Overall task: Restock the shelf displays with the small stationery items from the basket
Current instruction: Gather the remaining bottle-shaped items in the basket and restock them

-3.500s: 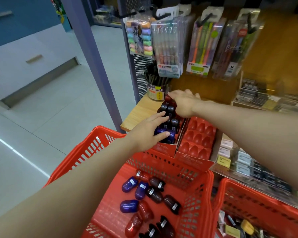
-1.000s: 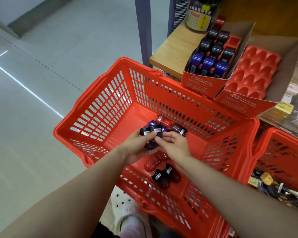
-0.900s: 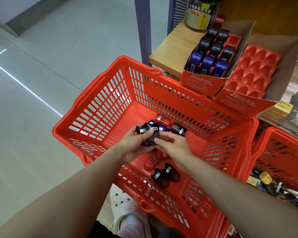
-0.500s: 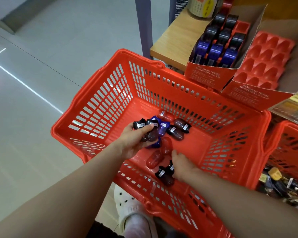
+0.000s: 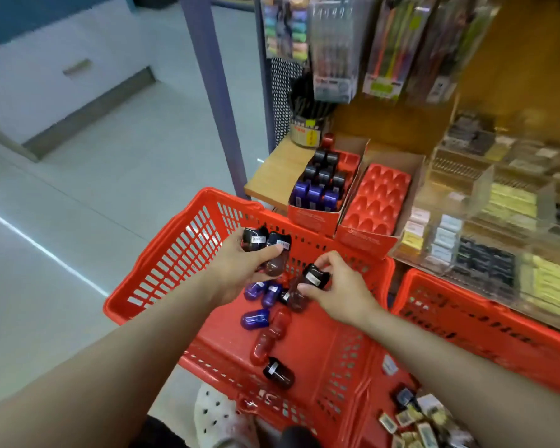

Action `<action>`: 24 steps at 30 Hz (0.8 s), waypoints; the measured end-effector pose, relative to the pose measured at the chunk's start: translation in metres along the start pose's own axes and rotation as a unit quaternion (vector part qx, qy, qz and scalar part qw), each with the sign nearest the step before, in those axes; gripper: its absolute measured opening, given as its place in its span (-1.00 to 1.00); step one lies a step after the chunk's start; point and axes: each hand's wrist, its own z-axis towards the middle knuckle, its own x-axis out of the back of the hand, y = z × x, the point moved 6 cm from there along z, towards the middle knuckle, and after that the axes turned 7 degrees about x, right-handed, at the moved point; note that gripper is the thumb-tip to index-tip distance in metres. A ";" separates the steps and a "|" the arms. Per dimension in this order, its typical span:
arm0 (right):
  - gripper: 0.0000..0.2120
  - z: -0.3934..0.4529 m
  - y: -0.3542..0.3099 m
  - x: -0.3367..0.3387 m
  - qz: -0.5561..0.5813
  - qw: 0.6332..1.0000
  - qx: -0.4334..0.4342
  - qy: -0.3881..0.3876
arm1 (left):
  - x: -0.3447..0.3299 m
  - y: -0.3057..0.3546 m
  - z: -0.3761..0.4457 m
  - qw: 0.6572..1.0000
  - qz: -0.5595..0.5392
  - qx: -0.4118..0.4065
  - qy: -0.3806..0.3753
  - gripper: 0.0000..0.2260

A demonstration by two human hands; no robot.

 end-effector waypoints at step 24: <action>-0.66 0.080 -0.027 0.133 -0.212 0.972 0.096 -0.023 | -0.103 0.023 0.013 0.900 0.387 -0.194 -0.056 -0.67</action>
